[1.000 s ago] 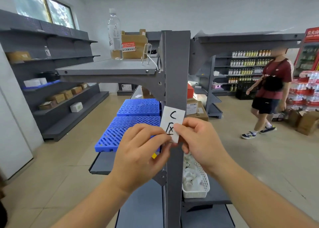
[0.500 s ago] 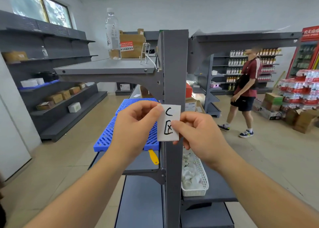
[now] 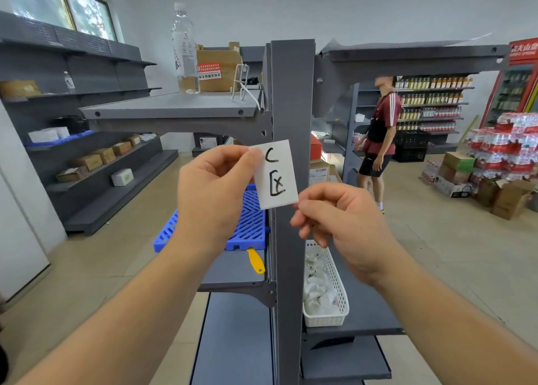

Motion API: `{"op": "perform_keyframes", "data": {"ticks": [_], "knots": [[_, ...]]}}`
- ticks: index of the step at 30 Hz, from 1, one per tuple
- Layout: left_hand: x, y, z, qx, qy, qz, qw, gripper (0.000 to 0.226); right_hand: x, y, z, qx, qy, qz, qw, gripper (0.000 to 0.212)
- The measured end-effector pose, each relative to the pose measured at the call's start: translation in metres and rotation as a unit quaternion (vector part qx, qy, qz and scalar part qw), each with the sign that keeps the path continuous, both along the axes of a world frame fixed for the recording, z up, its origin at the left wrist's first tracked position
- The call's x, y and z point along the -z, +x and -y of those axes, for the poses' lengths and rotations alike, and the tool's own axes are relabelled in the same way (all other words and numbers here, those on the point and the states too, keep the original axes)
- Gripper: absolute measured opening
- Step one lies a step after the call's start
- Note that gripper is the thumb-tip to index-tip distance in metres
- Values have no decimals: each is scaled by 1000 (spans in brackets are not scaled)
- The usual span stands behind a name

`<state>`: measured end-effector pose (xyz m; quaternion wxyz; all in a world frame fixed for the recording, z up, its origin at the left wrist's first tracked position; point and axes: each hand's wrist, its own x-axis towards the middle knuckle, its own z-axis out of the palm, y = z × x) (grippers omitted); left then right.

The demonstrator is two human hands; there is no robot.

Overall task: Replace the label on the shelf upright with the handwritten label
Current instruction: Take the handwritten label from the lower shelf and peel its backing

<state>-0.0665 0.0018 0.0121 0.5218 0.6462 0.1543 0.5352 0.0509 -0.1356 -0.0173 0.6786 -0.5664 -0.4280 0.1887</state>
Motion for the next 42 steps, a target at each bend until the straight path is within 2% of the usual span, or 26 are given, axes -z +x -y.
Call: {"op": "perform_keyframes", "data": {"ticks": [17,22,25,29,33,36,42], "knots": [[0,7,0,0,-5,-1,1000,13,-2,2,-5,20,8,12,1000,28],[4,8,-3,0,-19,-40,999,6,-4,1,-6,16,20,9,1000,28],[9,7,-7,-54,68,-92,992,20,-6,1,-7,20,25,16,999,28],[7,-2,0,-71,249,-126,958,12,-7,2,-8,28,21,25,999,28],[7,-6,2,-47,366,-148,918,4,-7,4,-9,29,21,43,998,30],[6,-6,1,-41,400,-151,903,5,-7,4,-10,32,23,58,998,32],[3,-7,0,-23,385,-168,907,7,-8,7,-8,38,19,95,995,27]]}}
